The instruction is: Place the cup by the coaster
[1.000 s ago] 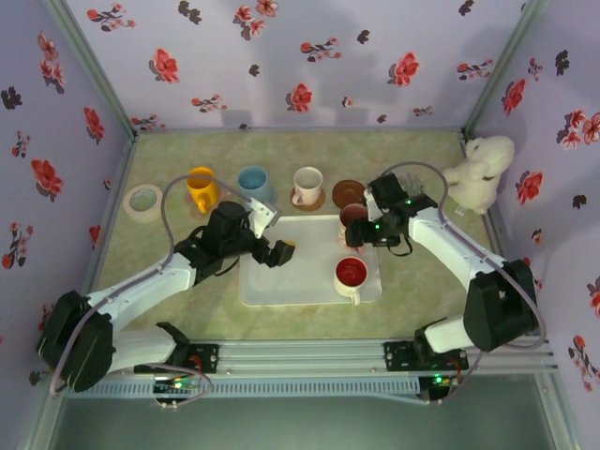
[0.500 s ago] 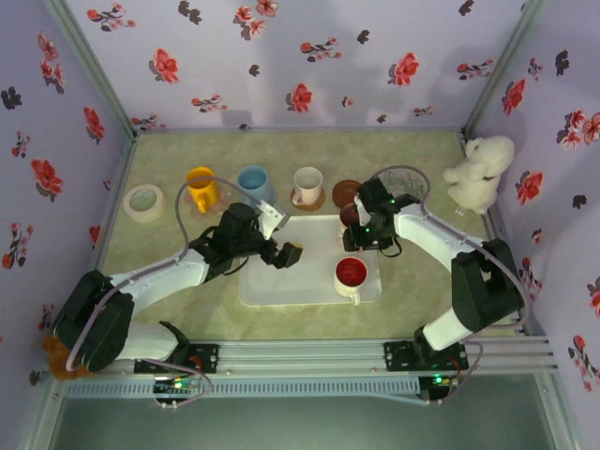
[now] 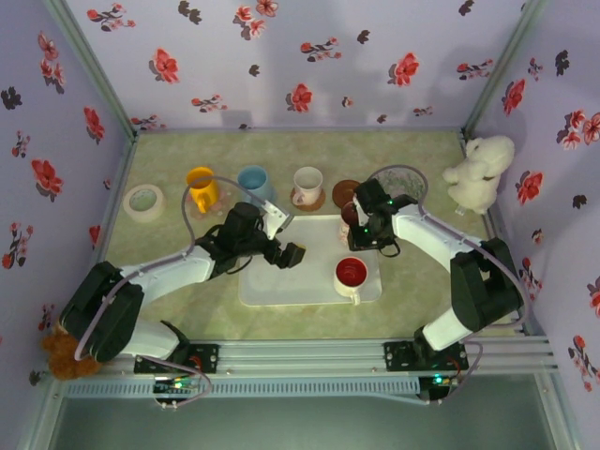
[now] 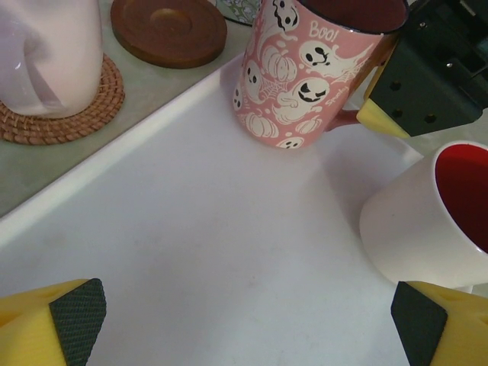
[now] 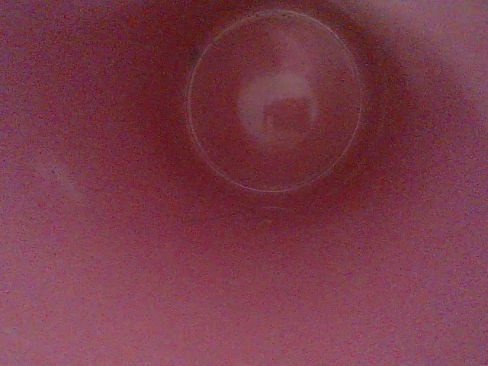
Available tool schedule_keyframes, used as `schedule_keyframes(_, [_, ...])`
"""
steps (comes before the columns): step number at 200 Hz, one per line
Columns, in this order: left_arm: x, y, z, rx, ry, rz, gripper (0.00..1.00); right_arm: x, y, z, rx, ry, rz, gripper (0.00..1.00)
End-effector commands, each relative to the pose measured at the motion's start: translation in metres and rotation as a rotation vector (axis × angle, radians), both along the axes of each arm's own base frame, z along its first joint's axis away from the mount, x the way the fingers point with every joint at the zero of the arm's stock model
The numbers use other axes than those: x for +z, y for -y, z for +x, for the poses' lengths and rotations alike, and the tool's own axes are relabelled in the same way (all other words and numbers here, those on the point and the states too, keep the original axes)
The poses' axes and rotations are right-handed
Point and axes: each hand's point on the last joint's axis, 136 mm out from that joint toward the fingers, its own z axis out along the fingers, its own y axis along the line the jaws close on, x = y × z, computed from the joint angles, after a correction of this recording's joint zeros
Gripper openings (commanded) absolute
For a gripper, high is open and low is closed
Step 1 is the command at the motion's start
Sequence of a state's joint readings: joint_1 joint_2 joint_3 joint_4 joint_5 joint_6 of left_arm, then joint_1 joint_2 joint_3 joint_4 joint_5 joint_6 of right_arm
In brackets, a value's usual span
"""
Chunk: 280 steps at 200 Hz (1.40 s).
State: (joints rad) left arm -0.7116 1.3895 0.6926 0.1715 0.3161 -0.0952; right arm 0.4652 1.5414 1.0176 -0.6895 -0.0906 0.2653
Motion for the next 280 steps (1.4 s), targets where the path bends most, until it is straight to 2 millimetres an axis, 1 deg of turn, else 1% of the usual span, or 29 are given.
schedule_keyframes(1, [0.014, 0.01, 0.003, -0.018, 0.025, -0.039, 1.0, 0.006, -0.001, 0.012, -0.002, 0.041, -0.02, 0.33])
schedule_keyframes(23, [0.015, 0.01, 0.004, -0.018, 0.025, -0.039, 0.99, 0.01, -0.001, 0.014, 0.003, 0.053, -0.02, 0.31])
schedule_keyframes(64, [0.014, 0.011, 0.004, -0.016, 0.018, -0.036, 0.99, 0.019, 0.002, 0.015, 0.016, 0.086, -0.027, 0.24])
schedule_keyframes(100, [0.016, 0.011, 0.004, -0.018, 0.024, -0.04, 1.0, 0.029, 0.003, 0.017, 0.017, 0.125, -0.025, 0.11])
schedule_keyframes(123, [0.017, 0.011, 0.005, -0.018, 0.026, -0.036, 0.99, 0.038, 0.004, 0.021, 0.021, 0.149, -0.028, 0.0])
schedule_keyframes(176, [0.026, 0.012, 0.006, -0.029, 0.048, -0.032, 0.99, 0.06, 0.005, 0.03, 0.034, 0.206, -0.045, 0.0])
schedule_keyframes(206, [0.03, 0.013, 0.007, -0.033, 0.059, -0.032, 0.99, 0.073, 0.006, 0.039, 0.033, 0.249, -0.057, 0.0])
schedule_keyframes(239, [0.036, 0.013, 0.009, -0.037, 0.076, -0.029, 0.99, 0.083, 0.008, 0.056, 0.025, 0.294, -0.085, 0.0])
schedule_keyframes(280, [0.042, 0.015, 0.011, -0.043, 0.096, -0.03, 0.99, 0.088, 0.009, 0.081, 0.005, 0.33, -0.112, 0.0])
